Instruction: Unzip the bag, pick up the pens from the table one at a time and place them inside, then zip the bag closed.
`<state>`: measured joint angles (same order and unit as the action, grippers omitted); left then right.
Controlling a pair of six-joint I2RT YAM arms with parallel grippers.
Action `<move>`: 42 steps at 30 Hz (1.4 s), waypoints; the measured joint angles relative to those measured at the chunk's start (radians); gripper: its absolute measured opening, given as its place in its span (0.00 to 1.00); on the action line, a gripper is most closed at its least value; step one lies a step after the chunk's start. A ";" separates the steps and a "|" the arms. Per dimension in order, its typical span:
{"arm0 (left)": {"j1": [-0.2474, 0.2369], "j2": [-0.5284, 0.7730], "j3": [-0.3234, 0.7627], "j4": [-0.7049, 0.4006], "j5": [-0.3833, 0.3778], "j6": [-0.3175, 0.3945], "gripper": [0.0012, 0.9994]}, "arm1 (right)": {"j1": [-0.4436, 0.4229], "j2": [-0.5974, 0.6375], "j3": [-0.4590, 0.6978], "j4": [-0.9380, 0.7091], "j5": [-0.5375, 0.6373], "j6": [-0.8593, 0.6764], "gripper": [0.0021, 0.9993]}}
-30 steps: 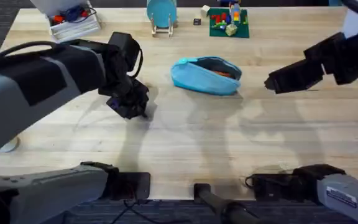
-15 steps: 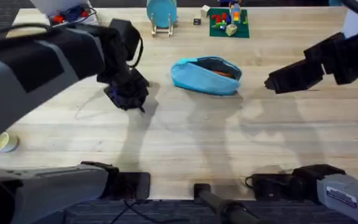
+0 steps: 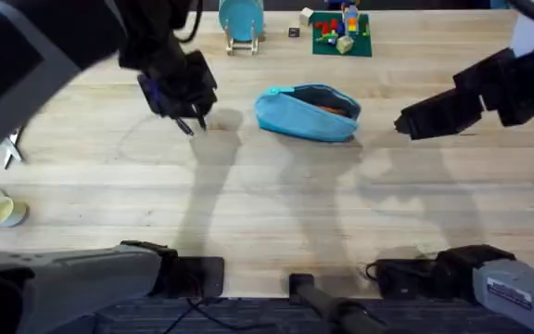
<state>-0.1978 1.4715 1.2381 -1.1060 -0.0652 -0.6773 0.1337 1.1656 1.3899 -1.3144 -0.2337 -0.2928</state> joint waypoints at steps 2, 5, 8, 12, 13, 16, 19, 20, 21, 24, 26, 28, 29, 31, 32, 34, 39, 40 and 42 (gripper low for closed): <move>0.000 0.000 0.048 -0.013 -0.004 0.045 0.04 | 0.000 0.000 0.000 0.000 0.000 0.000 1.00; -0.004 0.000 0.111 -0.025 -0.007 0.123 0.04 | 0.000 0.000 0.000 0.000 0.000 0.000 1.00; -0.030 0.000 0.162 -0.028 -0.006 0.230 0.04 | 0.000 0.000 0.000 0.000 0.000 0.000 1.00; -0.095 0.000 0.198 -0.028 -0.002 0.402 0.04 | 0.000 0.000 0.000 0.000 0.000 0.000 1.00; -0.117 0.000 0.202 -0.028 -0.002 0.452 0.04 | 0.000 0.000 0.000 0.000 0.000 0.000 1.00; -0.169 0.000 0.204 -0.028 0.001 0.577 0.04 | 0.000 0.000 0.000 0.000 0.000 0.000 1.00; -0.212 0.000 0.204 -0.028 0.002 0.690 0.04 | 0.000 0.000 0.000 0.000 0.000 0.000 1.00; -0.220 0.000 0.204 -0.028 0.002 0.720 0.04 | 0.000 0.000 0.000 0.000 0.000 0.000 1.00; -0.226 0.000 0.204 -0.028 0.002 0.754 0.04 | 0.000 0.000 0.000 0.000 0.000 0.000 1.00; -0.239 0.000 0.204 -0.029 0.001 0.834 0.04 | 0.000 0.000 0.000 0.000 0.000 0.000 1.00; -0.245 0.000 0.204 -0.031 0.001 0.877 0.04 | 0.000 0.000 0.000 0.000 0.000 0.000 1.00; -0.253 0.000 0.204 -0.032 0.003 0.924 0.04 | 0.000 0.000 0.000 0.000 0.000 0.000 1.00; -0.258 0.000 0.204 -0.032 0.009 0.954 0.04 | 0.000 0.000 0.000 0.000 0.000 0.000 1.00; -0.268 0.000 0.204 -0.032 0.024 1.018 0.04 | 0.000 0.000 0.000 0.000 0.000 0.000 1.00; -0.273 0.000 0.204 -0.032 0.034 1.052 0.04 | 0.000 0.000 0.000 0.000 0.000 0.000 1.00; -0.282 0.000 0.204 -0.032 0.057 1.122 0.04 | 0.000 0.000 0.000 0.000 0.000 0.000 1.00; -0.290 0.000 0.204 -0.030 0.148 1.307 0.04 | 0.000 0.000 0.000 0.000 0.000 0.000 1.00; -0.290 0.000 0.204 -0.027 0.165 1.340 0.04 | 0.000 0.000 0.000 0.000 0.000 0.000 1.00; -0.290 0.000 0.204 -0.011 0.190 1.386 0.04 | 0.000 0.000 0.000 0.000 0.000 0.000 1.00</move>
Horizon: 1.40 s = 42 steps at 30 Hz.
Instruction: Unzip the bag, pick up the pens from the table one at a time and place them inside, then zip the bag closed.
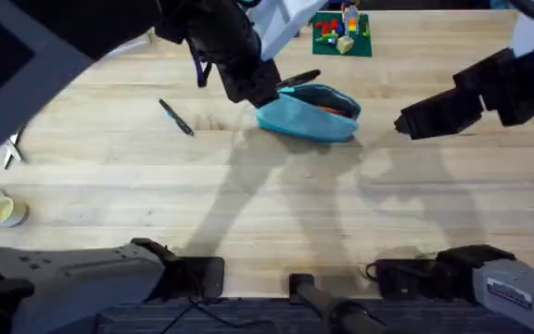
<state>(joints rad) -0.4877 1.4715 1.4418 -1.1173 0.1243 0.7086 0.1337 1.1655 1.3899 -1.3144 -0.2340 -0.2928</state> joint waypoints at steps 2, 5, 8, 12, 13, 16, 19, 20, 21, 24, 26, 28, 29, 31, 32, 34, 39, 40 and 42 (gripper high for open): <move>0.000 0.000 0.000 0.025 0.017 0.030 0.04 | 0.000 0.000 0.000 0.000 0.000 0.000 1.00; 0.000 0.000 0.000 0.065 0.038 0.070 0.04 | 0.000 0.000 0.000 0.000 0.000 0.000 1.00; 0.000 0.000 0.000 0.091 0.078 0.125 0.04 | 0.000 0.000 0.000 0.000 0.000 0.000 1.00; 0.000 0.000 0.000 0.124 0.148 0.185 0.04 | 0.000 0.000 0.000 0.000 0.000 0.000 1.00; 0.000 0.000 0.000 0.134 0.163 0.194 0.04 | 0.000 0.000 0.000 0.000 0.000 0.000 1.00; 0.000 0.000 0.000 0.159 0.202 0.212 0.04 | 0.000 0.000 0.000 0.000 0.000 0.000 1.00; 0.000 0.000 0.000 0.177 0.244 0.223 0.04 | 0.000 0.000 0.000 0.000 0.000 0.000 1.00; 0.000 0.000 0.000 0.182 0.256 0.226 0.04 | 0.000 0.000 0.000 0.000 0.000 0.000 1.00; 0.000 0.002 0.000 0.190 0.267 0.228 0.04 | 0.000 0.000 0.000 0.000 0.000 0.000 1.00; 0.000 0.025 0.001 0.203 0.290 0.236 0.04 | 0.000 0.000 0.000 0.000 0.000 0.000 1.00; 0.000 0.054 0.002 0.206 0.299 0.247 0.04 | 0.000 0.000 0.000 0.000 0.000 0.000 1.00; 0.000 0.089 0.002 0.217 0.302 0.254 0.04 | 0.000 0.000 0.000 0.000 0.000 0.000 1.00; 0.000 0.105 0.002 0.222 0.303 0.257 0.04 | 0.000 0.000 0.000 0.000 0.000 0.000 1.00; 0.000 0.133 0.002 0.228 0.304 0.260 0.04 | 0.000 0.000 0.000 0.000 0.000 0.000 1.00; 0.000 0.143 0.002 0.232 0.305 0.261 0.04 | 0.000 0.000 0.000 0.000 0.000 0.000 1.00; 0.000 0.160 0.002 0.240 0.307 0.263 0.04 | 0.000 0.000 0.000 0.000 0.000 0.000 1.00; 0.000 0.186 0.002 0.280 0.314 0.265 0.04 | 0.000 0.000 0.000 0.000 0.000 0.000 1.00; 0.000 0.193 0.002 0.290 0.316 0.265 0.04 | 0.000 0.000 0.000 0.000 0.000 0.000 1.00; 0.000 0.207 0.002 0.310 0.321 0.265 0.04 | 0.000 0.000 0.000 0.000 0.000 0.000 1.00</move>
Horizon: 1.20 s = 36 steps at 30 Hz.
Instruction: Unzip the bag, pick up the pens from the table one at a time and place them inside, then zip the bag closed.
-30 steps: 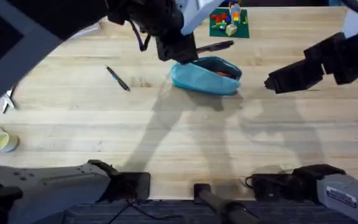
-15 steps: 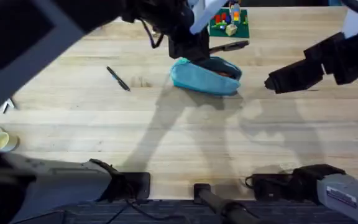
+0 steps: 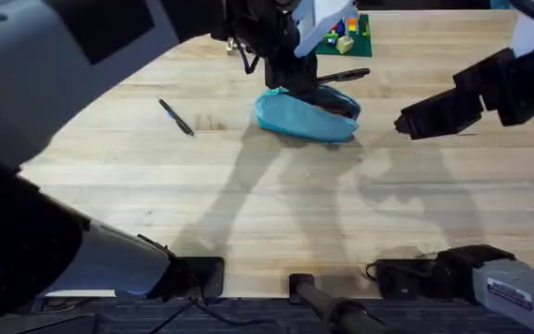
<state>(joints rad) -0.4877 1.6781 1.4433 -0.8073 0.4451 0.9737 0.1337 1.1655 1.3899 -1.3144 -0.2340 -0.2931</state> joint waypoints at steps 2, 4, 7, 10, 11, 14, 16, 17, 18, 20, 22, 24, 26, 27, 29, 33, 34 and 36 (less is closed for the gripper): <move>0.000 0.028 0.000 0.007 0.004 0.000 0.04 | 0.000 0.000 0.000 0.000 0.000 0.000 1.00; 0.000 0.039 0.000 0.007 0.005 0.000 0.04 | 0.000 0.000 0.000 0.000 0.000 0.000 1.00; 0.000 0.048 0.000 0.008 0.005 0.000 0.04 | 0.000 0.000 0.000 0.000 0.000 0.000 1.00; 0.000 0.060 0.000 0.010 0.005 0.000 0.04 | 0.000 0.000 0.000 0.000 0.000 0.000 1.00; 0.000 0.067 0.000 0.010 0.006 0.000 0.04 | 0.000 0.000 0.000 0.000 0.000 0.000 1.00; 0.000 0.093 0.000 0.011 0.007 0.000 0.04 | 0.000 0.000 0.000 0.000 0.000 0.000 1.00; 0.000 0.110 0.000 0.012 0.006 0.000 0.04 | 0.000 0.000 0.000 0.000 0.000 0.000 1.00; 0.000 0.116 0.000 0.012 0.006 0.000 0.04 | 0.000 0.000 0.000 0.000 0.000 0.000 1.00; 0.000 0.121 0.000 0.012 0.005 0.000 0.04 | 0.000 0.000 0.000 0.000 0.000 0.000 1.00; 0.000 0.124 0.000 0.011 0.002 0.000 0.04 | 0.000 0.000 0.000 0.000 0.000 0.000 1.00; 0.000 0.124 0.000 0.011 -0.005 0.000 0.04 | 0.000 0.000 0.000 0.000 0.000 0.000 1.00; 0.000 0.123 0.000 0.002 -0.019 0.000 0.04 | 0.000 0.000 0.000 0.000 0.000 0.000 1.00; 0.000 0.124 0.001 -0.002 -0.024 0.000 0.04 | 0.000 0.000 0.000 0.000 0.000 0.000 1.00; 0.000 0.124 0.001 -0.002 -0.024 0.000 0.04 | 0.000 0.000 0.000 0.000 0.000 0.000 1.00; 0.000 0.124 0.001 -0.002 -0.026 0.000 0.04 | 0.000 0.000 0.000 0.000 0.000 0.000 1.00; 0.000 0.124 0.001 -0.004 -0.027 0.000 0.04 | 0.000 0.000 0.000 0.000 0.000 0.000 1.00; 0.000 0.123 0.001 -0.004 -0.027 0.000 0.04 | 0.000 0.000 0.000 0.000 0.000 0.000 1.00; 0.000 0.124 0.001 -0.004 -0.028 0.000 0.04 | 0.000 0.000 0.000 0.000 0.000 0.000 1.00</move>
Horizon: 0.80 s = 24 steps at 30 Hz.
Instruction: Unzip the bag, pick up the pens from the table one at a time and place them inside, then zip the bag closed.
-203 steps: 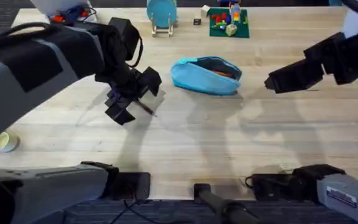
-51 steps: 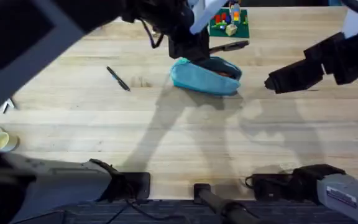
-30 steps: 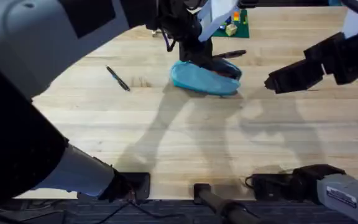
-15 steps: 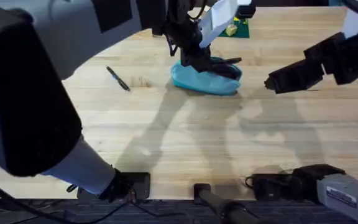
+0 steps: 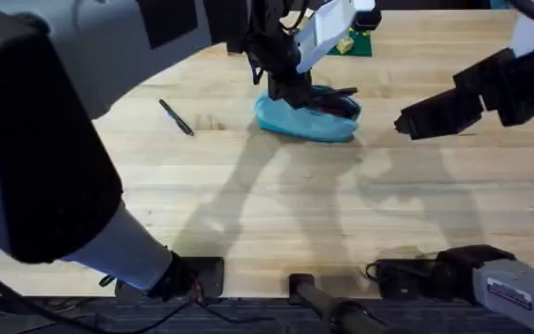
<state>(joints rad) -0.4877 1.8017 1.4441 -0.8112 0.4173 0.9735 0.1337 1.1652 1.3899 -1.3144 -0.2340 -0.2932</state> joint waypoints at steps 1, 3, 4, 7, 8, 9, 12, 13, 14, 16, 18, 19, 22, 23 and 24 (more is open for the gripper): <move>0.000 0.000 0.000 0.000 -0.001 0.000 0.05 | 0.000 0.000 0.000 0.000 0.000 0.000 1.00; 0.000 0.000 0.000 0.000 -0.003 0.002 0.23 | 0.000 0.000 0.000 0.000 0.000 0.000 1.00; 0.000 0.000 0.000 0.000 -0.005 0.006 0.40 | 0.000 0.000 0.000 0.000 0.000 0.000 1.00; 0.000 0.000 0.001 0.000 -0.009 0.007 0.86 | 0.000 0.000 0.000 0.000 0.000 0.000 1.00; 0.000 0.000 0.001 -0.001 -0.011 0.005 0.96 | 0.000 0.000 0.000 0.000 0.000 0.000 1.00; 0.000 0.000 0.001 0.000 -0.011 0.006 0.98 | 0.000 0.000 0.000 0.000 0.000 0.000 1.00; 0.000 0.000 0.001 0.000 -0.013 0.007 0.99 | 0.000 0.000 0.000 0.000 0.000 0.000 1.00; 0.000 0.000 0.001 0.000 -0.014 0.007 0.99 | 0.000 0.000 0.000 0.000 0.000 0.000 1.00; 0.000 0.000 0.001 0.000 -0.014 0.007 0.99 | 0.000 0.000 0.000 0.000 0.000 0.000 1.00; 0.000 0.000 0.001 0.002 -0.014 0.007 0.99 | 0.000 0.000 0.000 0.000 0.000 0.000 1.00; 0.000 0.000 0.001 0.013 -0.014 0.007 0.99 | 0.000 0.000 0.000 0.000 0.000 0.000 1.00; 0.000 0.000 0.001 0.020 -0.014 0.007 0.99 | 0.000 0.000 0.000 0.000 0.000 0.000 1.00; 0.000 0.000 0.001 0.045 -0.015 0.007 0.99 | 0.000 0.000 0.000 0.000 0.000 0.000 1.00; 0.000 0.000 0.001 0.048 -0.014 0.007 0.99 | 0.000 0.000 0.000 0.000 0.000 0.000 1.00; 0.000 0.000 0.001 0.049 -0.015 0.006 0.99 | 0.000 0.000 0.000 0.000 0.000 0.000 1.00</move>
<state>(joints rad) -0.4877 1.8015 1.4452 -0.7624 0.4026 0.9798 0.1337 1.1652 1.3899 -1.3144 -0.2340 -0.2932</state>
